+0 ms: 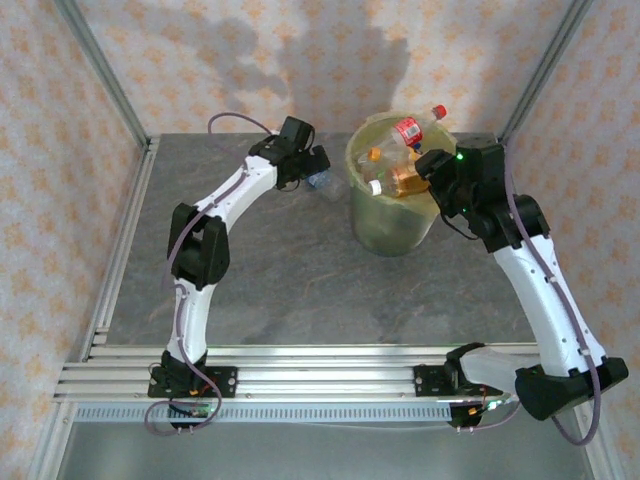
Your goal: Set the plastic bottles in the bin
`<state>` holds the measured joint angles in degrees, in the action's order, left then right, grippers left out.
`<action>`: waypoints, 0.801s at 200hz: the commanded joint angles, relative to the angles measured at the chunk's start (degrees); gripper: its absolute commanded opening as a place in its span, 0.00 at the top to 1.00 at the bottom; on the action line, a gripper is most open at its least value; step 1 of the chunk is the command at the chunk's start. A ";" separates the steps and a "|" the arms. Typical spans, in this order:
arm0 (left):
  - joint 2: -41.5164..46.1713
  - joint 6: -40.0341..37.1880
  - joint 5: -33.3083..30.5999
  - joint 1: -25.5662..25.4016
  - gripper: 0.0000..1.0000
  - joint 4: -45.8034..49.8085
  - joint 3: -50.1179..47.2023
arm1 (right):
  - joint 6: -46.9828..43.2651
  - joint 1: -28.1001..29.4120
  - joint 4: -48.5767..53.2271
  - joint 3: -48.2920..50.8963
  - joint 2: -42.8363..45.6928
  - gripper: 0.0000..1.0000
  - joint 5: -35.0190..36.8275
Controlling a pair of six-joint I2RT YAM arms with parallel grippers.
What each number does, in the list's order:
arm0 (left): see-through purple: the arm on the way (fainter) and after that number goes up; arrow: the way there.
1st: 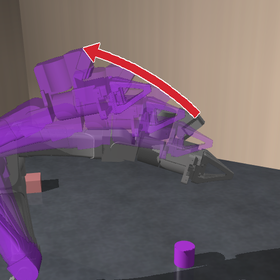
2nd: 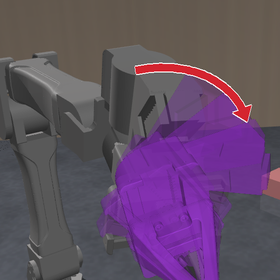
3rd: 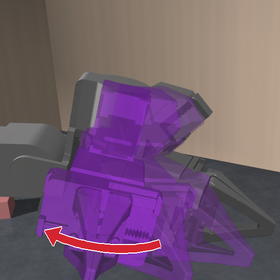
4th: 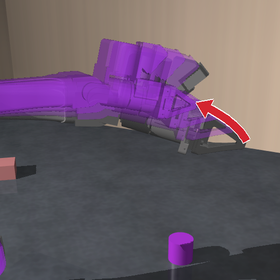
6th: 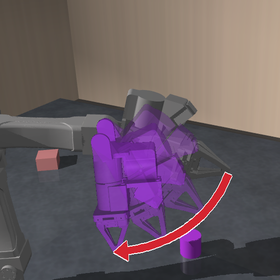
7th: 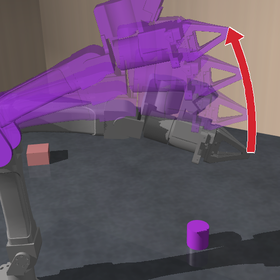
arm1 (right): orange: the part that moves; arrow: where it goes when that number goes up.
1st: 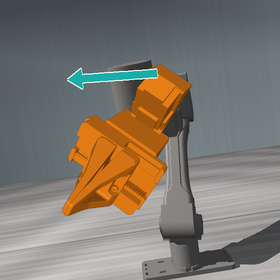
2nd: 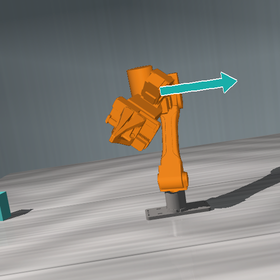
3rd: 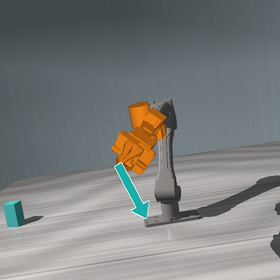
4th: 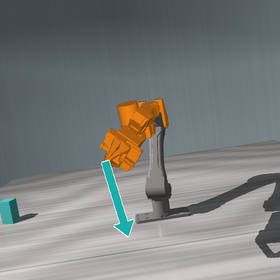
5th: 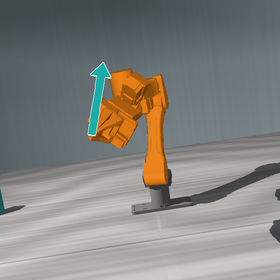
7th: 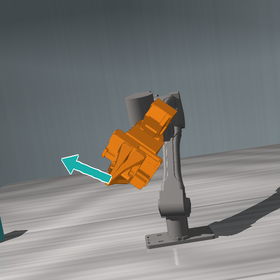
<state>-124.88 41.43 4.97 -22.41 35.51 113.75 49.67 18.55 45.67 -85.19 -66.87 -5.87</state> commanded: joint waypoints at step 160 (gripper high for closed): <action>-23.65 11.58 -1.28 -1.22 0.00 9.43 24.04 | -8.08 -0.29 2.80 -8.42 2.51 0.05 4.00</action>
<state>-146.45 51.57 4.03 -22.70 42.09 134.61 43.18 18.55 48.25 -91.85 -65.91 -3.99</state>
